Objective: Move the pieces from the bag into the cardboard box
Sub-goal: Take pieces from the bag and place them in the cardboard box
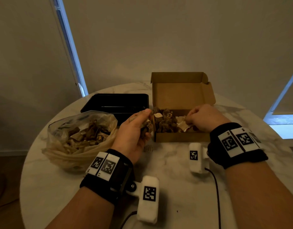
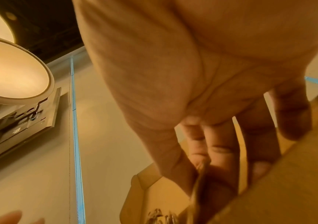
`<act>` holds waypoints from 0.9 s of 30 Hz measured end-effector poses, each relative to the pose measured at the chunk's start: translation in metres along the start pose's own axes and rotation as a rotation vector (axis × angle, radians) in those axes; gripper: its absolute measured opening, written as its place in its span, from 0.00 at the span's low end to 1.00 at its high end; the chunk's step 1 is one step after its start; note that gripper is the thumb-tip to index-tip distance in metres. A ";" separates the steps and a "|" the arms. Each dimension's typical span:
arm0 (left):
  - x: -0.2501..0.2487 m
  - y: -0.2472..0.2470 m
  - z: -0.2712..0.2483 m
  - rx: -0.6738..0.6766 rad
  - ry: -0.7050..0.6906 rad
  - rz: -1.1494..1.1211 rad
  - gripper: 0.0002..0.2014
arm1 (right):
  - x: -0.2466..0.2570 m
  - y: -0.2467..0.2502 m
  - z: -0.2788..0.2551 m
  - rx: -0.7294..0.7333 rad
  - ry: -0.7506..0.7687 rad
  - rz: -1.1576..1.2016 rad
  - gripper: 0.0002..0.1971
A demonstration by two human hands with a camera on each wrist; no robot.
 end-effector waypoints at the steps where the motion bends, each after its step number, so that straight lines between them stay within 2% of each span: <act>1: 0.000 0.000 0.000 0.002 -0.002 0.003 0.06 | 0.000 -0.001 0.001 0.012 -0.001 -0.016 0.06; 8: 0.002 -0.002 -0.002 0.003 -0.002 0.019 0.13 | -0.010 -0.001 -0.002 0.054 -0.072 -0.087 0.13; 14: 0.003 0.000 -0.002 -0.006 0.008 0.016 0.13 | -0.017 0.005 0.001 0.016 -0.106 -0.087 0.10; 19: 0.003 -0.001 -0.003 -0.002 0.027 0.009 0.10 | -0.003 0.020 -0.006 -0.107 0.033 -0.078 0.09; 21: 0.003 0.000 -0.003 -0.008 0.030 0.011 0.11 | 0.006 0.019 -0.012 -0.061 0.094 -0.136 0.13; 24: 0.004 0.001 -0.002 -0.019 0.040 -0.002 0.13 | 0.005 0.006 -0.016 0.069 0.068 -0.300 0.20; 27: 0.005 -0.001 -0.003 -0.012 0.065 -0.048 0.15 | 0.006 -0.003 -0.017 0.130 0.110 -0.450 0.21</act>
Point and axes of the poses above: each hand's wrist, its own z-axis towards the middle knuckle, its own y-axis out of the back of the hand, x = y × z, the point moved 8 cm from there along z, towards the middle knuckle, and after that the axes turned 11 degrees about -z, right-handed, at the moved point
